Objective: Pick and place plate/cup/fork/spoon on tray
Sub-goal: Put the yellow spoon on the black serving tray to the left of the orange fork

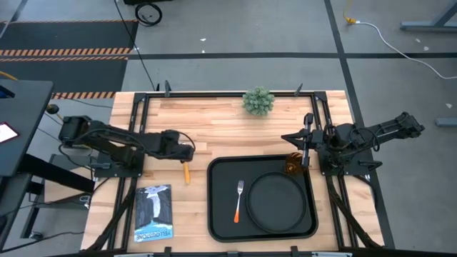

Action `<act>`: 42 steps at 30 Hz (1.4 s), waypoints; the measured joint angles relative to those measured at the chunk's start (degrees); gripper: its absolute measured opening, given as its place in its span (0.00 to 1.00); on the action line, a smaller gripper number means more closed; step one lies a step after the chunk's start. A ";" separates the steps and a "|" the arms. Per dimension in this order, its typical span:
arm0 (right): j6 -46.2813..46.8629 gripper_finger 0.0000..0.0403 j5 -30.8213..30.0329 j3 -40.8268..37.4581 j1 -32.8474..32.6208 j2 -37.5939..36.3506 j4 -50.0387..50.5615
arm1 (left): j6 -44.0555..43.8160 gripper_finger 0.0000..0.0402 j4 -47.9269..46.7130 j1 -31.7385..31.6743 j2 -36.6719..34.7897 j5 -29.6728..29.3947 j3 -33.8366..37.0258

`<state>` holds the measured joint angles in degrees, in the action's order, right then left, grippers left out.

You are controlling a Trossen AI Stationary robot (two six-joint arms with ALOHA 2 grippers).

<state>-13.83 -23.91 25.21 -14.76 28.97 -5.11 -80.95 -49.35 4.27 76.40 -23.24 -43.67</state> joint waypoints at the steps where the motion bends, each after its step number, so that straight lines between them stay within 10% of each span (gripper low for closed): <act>1: 0.10 0.02 0.00 0.00 0.01 0.00 0.08 | -0.78 0.37 1.35 0.04 -0.03 0.83 0.18; 12: -0.15 0.02 0.14 0.00 -0.01 0.00 0.58 | -7.14 0.53 6.82 3.27 2.34 2.12 0.19; 42: -0.39 0.02 1.35 -0.02 0.00 1.32 -0.83 | -7.67 0.43 13.02 4.69 15.40 6.06 -0.03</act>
<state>-14.22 -22.57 25.19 -14.75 30.29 -5.93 -88.62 -36.33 8.96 91.80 -17.19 -43.70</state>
